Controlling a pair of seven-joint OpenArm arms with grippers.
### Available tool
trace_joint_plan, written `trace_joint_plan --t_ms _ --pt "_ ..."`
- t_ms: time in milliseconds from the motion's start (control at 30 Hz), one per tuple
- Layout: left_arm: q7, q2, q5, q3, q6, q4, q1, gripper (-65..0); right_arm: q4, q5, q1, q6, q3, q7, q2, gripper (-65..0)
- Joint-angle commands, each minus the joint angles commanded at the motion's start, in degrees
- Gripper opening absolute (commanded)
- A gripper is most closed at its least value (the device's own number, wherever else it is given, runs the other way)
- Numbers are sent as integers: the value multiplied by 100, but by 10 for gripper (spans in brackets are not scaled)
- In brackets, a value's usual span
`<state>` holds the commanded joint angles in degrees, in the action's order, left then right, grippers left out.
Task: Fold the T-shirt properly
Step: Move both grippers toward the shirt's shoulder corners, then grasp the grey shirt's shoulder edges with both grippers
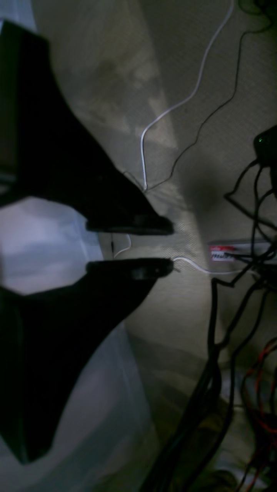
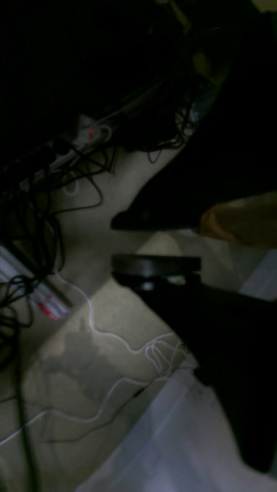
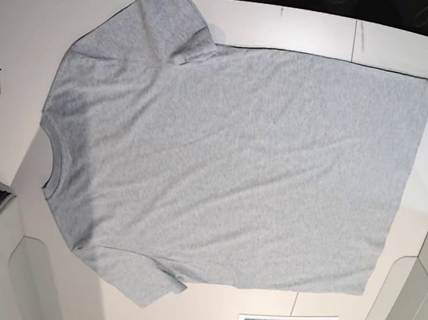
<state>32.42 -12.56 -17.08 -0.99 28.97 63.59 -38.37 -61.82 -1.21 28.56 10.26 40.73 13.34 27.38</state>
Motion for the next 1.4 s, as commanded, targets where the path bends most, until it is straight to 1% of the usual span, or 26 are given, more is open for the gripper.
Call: trace_joint_plan --t_ms 100,200,267,367,433,500,567,600,667,733,800,867,900,933,967,1000,1033,1100,1133,1167,1233,1300,1333,1400 --pt "0 2 -326 415 7 621 -363 -505 -793 79 396 -4 -4 219 321 -546" --pt "15 0 -374 732 116 1169 -734 -505 -1534 79 811 -4 -144 391 640 -546" --pt "85 -2 -396 898 195 1467 -938 -505 -2015 79 1099 -4 -369 420 863 -546" --pt "175 -37 -533 1137 195 1860 -1211 -505 -2763 96 1497 0 -826 603 1117 -546" --pt "271 -111 -710 1338 195 2142 -1373 -505 -3279 284 1705 4 -1134 802 1259 -546" --pt "391 -155 -905 1703 197 2479 -1552 -503 -3786 533 1884 7 -1414 1078 1386 -546" --pt "444 -162 -1102 2153 197 2855 -1740 -503 -4269 706 2074 70 -1687 1368 1467 -546" --pt "522 -166 -1169 2371 203 3038 -1816 -502 -4498 811 2173 149 -1827 1486 1482 -546" --pt "704 -205 -1408 2782 382 3394 -1923 -473 -4933 1029 2361 262 -2120 1681 1480 -541" --pt "855 -229 -1722 3233 479 3692 -2004 -425 -5366 1287 2549 330 -2426 1762 1480 -493" --pt "977 -286 -2046 3650 518 3901 -2026 -393 -5794 1346 2706 319 -2736 1862 1464 -453" --pt "1008 -323 -2343 4037 745 4083 -2022 -392 -6161 1390 2754 278 -3104 2002 1462 -447" --pt "1008 -356 -2452 4201 778 4155 -2022 -392 -6299 1456 2750 186 -3311 2015 1449 -430" --pt "1005 -382 -2549 4341 776 4227 -2017 -392 -6391 1604 2747 166 -3541 2011 1432 -392" --pt "1008 -393 -2599 4457 776 4304 -2002 -391 -6430 1797 2715 170 -3746 2013 1425 -341" --pt "1016 -402 -2621 4540 776 4369 -1985 -382 -6430 1939 2686 173 -3950 2015 1362 -292" --pt "1005 -437 -2640 4601 776 4400 -1961 -346 -6426 1991 2686 173 -4162 2015 1233 -262" --pt "1005 -557 -2686 4616 776 4400 -1915 -270 -6404 2177 2675 170 -4577 2074 883 -260" --pt "1005 -581 -2686 4616 774 4402 -1871 -249 -6373 2310 2610 173 -4774 2194 682 -260" --pt "1005 -603 -2686 4616 776 4402 -1821 -244 -6321 2470 2516 186 -4959 2326 476 -260" --pt "1003 -654 -2686 4616 774 4402 -1729 -244 -6116 2761 2293 323 -5294 2518 76 -260" --pt "1012 -664 -2686 4616 772 4400 -1609 -243 -5786 3053 2015 577 -5580 2664 -267 -260" --pt "1027 -671 -2684 4616 772 4400 -1556 -243 -5598 3174 1867 640 -5694 2704 -396 -259" --pt "1056 -697 -2688 4616 772 4398 -1443 -208 -5180 3364 1596 651 -5838 2789 -564 -260"
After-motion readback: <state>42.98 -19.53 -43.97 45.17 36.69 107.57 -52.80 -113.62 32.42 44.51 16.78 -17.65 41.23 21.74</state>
